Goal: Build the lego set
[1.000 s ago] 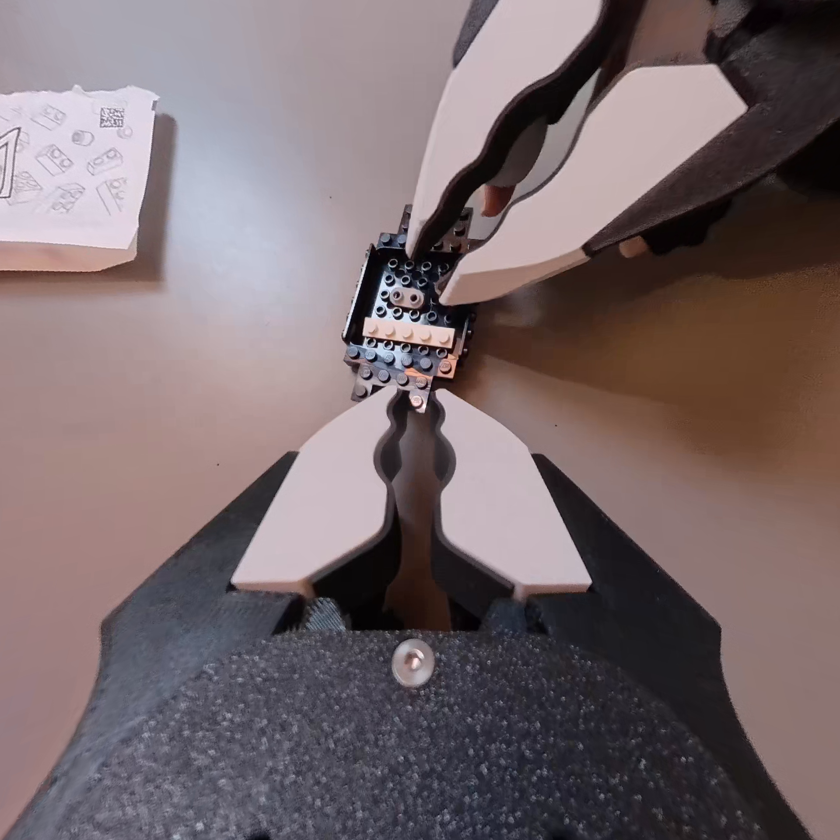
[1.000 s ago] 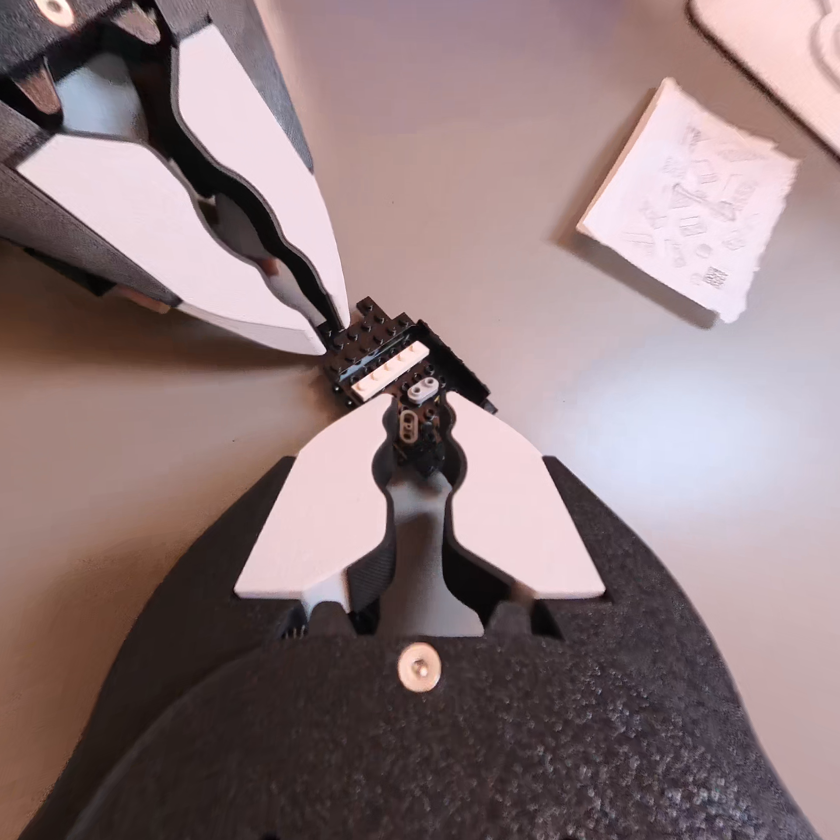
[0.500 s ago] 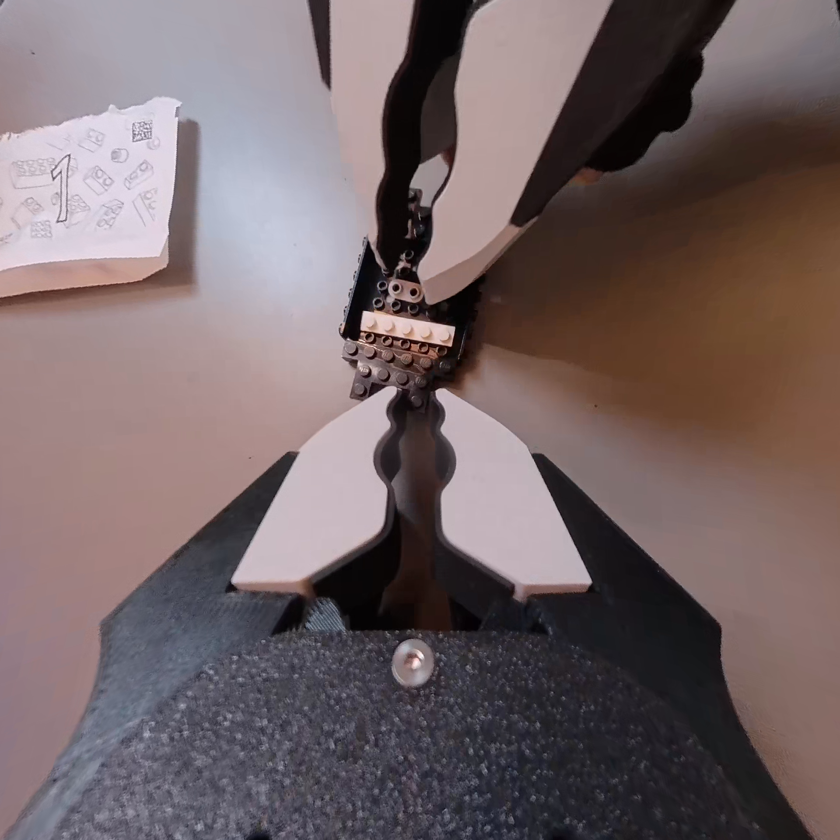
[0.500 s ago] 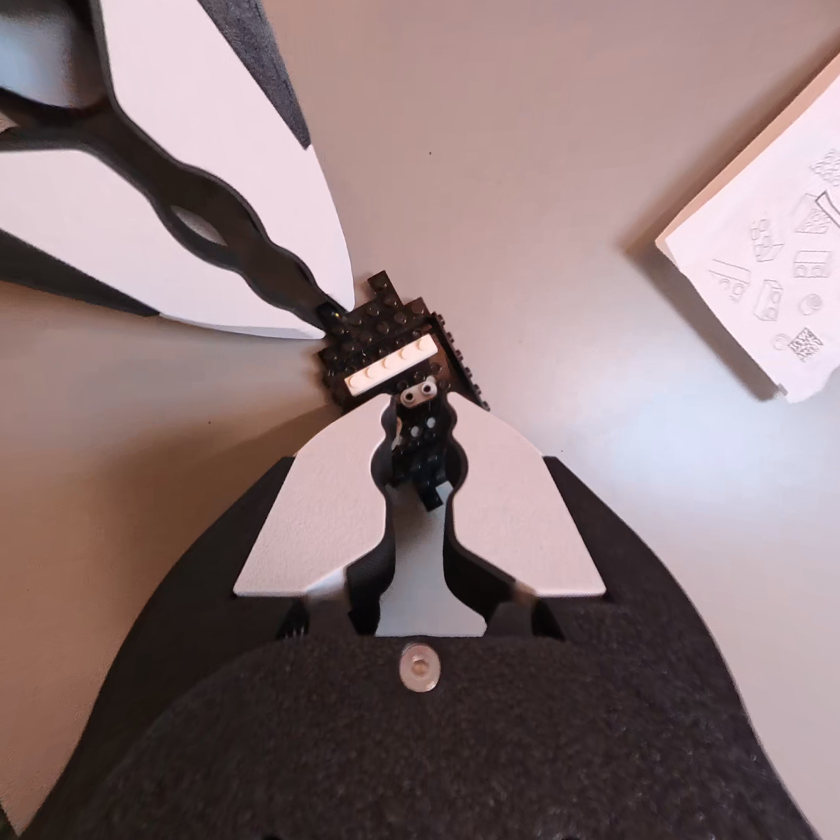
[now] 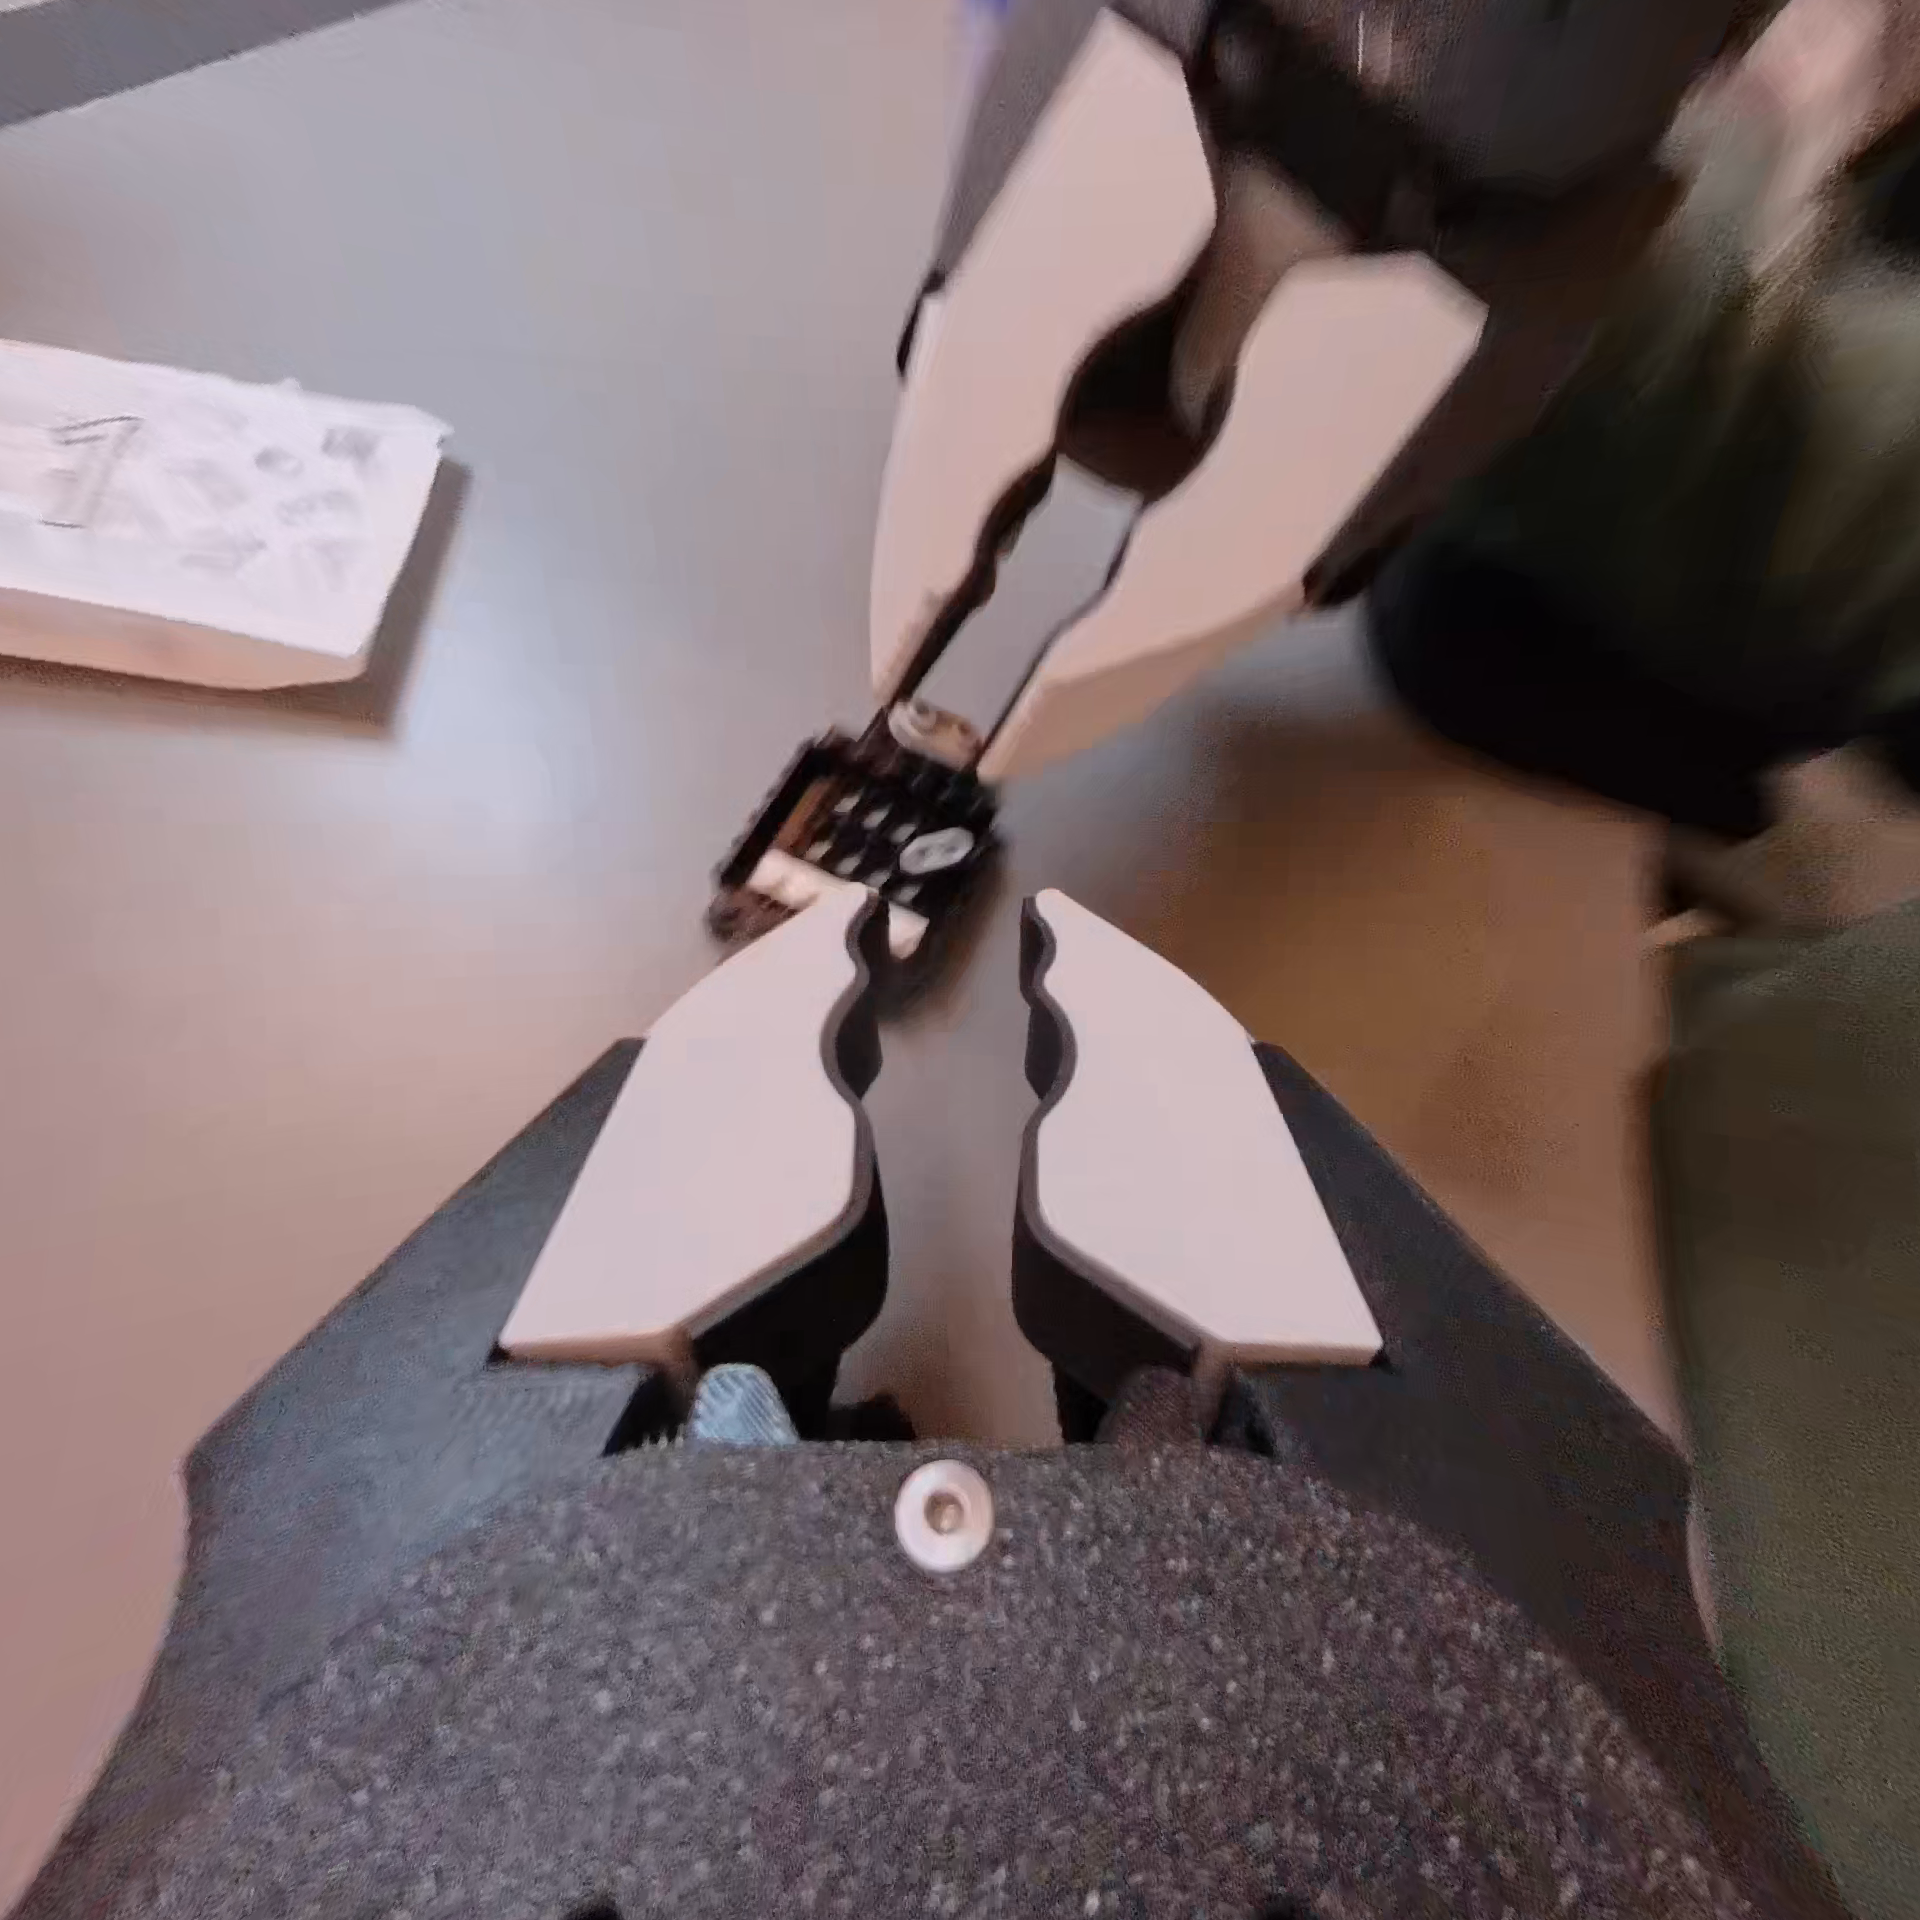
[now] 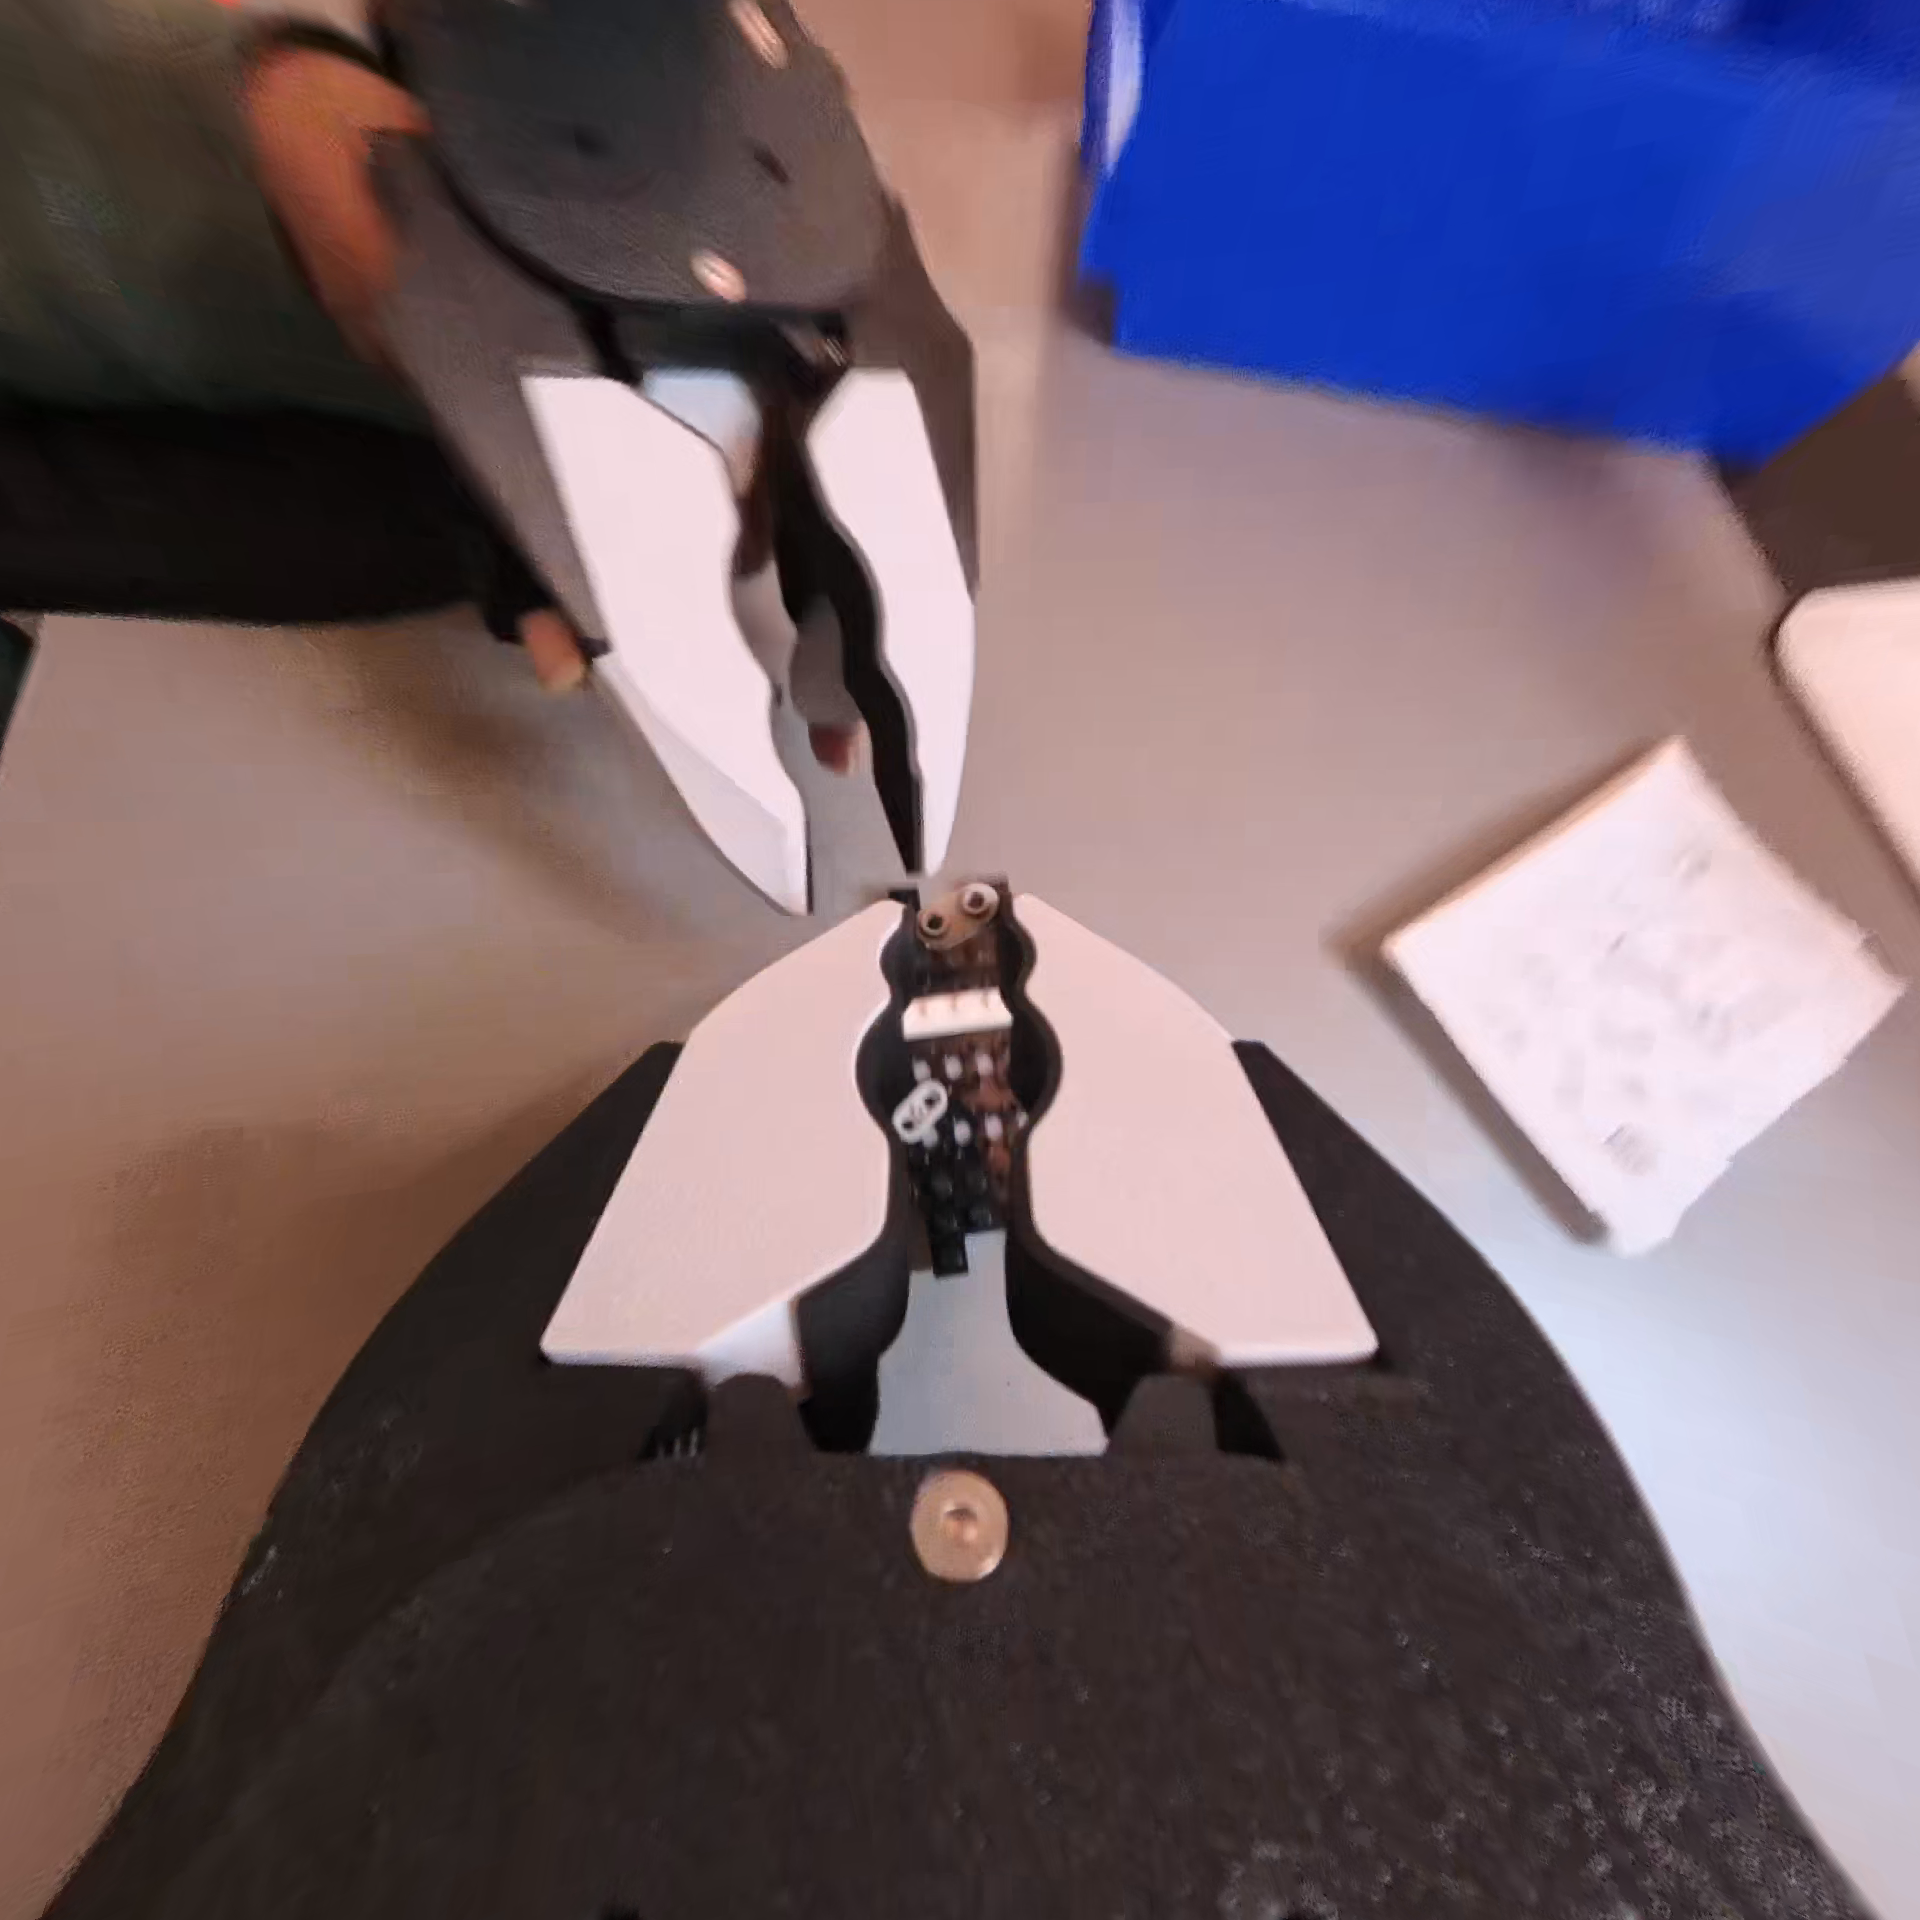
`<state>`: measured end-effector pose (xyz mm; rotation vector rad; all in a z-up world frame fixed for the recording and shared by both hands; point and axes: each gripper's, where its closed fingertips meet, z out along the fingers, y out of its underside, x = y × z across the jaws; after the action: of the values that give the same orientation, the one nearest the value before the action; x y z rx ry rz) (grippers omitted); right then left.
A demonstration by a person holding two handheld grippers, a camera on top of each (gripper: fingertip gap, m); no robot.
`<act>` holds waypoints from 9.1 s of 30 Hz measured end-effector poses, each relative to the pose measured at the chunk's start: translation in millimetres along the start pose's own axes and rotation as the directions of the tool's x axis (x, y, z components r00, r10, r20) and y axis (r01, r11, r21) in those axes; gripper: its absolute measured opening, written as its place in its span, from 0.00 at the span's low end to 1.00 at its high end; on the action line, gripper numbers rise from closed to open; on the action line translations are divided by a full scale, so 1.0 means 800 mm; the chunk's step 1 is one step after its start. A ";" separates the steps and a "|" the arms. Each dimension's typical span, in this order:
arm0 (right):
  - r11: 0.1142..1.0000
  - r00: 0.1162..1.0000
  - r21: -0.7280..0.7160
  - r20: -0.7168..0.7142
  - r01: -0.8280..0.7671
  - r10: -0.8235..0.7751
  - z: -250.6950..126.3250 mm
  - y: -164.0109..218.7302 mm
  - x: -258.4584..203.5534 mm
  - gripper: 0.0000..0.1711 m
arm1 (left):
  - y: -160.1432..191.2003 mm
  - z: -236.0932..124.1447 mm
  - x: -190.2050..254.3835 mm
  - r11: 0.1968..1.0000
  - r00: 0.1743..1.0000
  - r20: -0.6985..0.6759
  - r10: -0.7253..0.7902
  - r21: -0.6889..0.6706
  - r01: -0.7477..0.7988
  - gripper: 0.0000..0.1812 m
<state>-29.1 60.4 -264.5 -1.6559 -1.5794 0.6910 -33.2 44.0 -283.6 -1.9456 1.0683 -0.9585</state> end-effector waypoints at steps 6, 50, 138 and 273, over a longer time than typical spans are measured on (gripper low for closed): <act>0.970 0.974 0.114 -0.099 0.215 -0.204 -0.013 -0.033 -0.015 0.09 | -0.040 -0.017 0.033 0.914 0.862 -0.405 -0.305 0.130 0.385 0.08; 0.973 0.968 0.147 -0.202 0.179 -0.148 -0.036 -0.035 0.009 0.12 | 0.034 -0.258 -0.250 0.997 0.671 0.740 -0.033 -0.024 0.076 0.36; 0.952 0.982 -0.297 0.141 -0.078 0.124 0.007 0.093 -0.022 0.12 | 0.047 0.025 -0.020 0.845 0.884 0.048 0.466 -0.320 -0.428 0.09; 0.998 0.995 -0.011 -0.083 -0.060 0.059 -0.018 0.051 0.046 0.22 | -0.035 -0.112 -0.123 0.994 0.881 0.462 0.101 -0.007 -0.110 0.18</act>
<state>10.1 95.5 -285.1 -1.7253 -1.4845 0.6357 -137.1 122.0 -243.2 -1.9413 0.8677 -0.4062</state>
